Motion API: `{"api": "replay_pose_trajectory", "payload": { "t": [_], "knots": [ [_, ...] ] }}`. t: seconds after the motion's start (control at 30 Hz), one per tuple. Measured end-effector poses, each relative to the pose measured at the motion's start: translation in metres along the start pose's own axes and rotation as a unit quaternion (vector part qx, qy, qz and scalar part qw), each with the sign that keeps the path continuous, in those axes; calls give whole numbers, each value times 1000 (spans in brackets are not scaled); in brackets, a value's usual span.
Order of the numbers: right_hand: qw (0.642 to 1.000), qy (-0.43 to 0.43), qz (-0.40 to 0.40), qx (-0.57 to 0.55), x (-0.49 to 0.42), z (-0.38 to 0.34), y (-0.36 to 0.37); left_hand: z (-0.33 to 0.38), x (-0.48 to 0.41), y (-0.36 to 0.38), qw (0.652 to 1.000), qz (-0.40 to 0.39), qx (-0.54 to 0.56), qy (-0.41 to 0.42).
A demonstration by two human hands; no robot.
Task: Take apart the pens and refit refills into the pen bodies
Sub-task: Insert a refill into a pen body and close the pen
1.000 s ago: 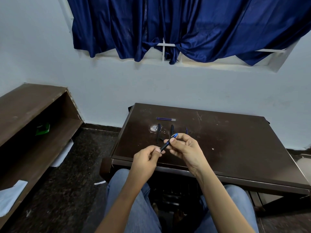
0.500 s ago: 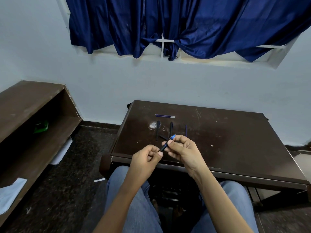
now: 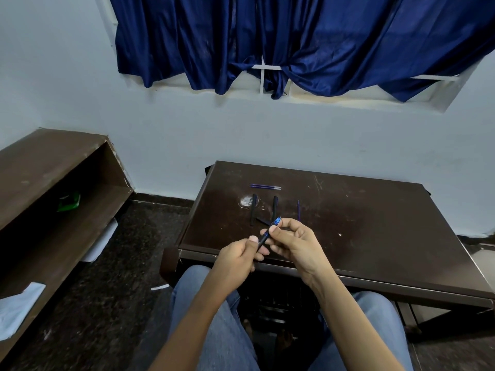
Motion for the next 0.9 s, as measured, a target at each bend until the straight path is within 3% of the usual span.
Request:
{"api": "replay_pose_trajectory", "payload": {
  "t": [0.13,0.3,0.5,0.6,0.8,0.9],
  "knots": [
    [1000,1,4,6,-2,1,-1,4,0,-3,999,5,-24,33],
    [1000,3,5,5,-1,1,-1,5,0,0,1000,-7,6,1],
    [1000,4,2,-4,-3,2,-2,7,-2,-1,998,-23,-55,31],
    [1000,4,-4,10,-6,4,-3,6,-1,-2,999,-18,-25,17],
    [993,2,-114,-38,-5,-3,-3,12,-1,8,986,-99,123,-47],
    [991,-1,-128,-46,-5,-6,-4,15,-1,10,978,-128,158,-40]
  ]
}}
Point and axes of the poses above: each hand's wrist, its own x-axis away from the middle knuckle, its own y-axis out of the palm, z = x × y, the point moved 5 cm from there along -x, towards the middle knuckle, and after that the axes turned 12 degrees about y, right-handed, at the moved point
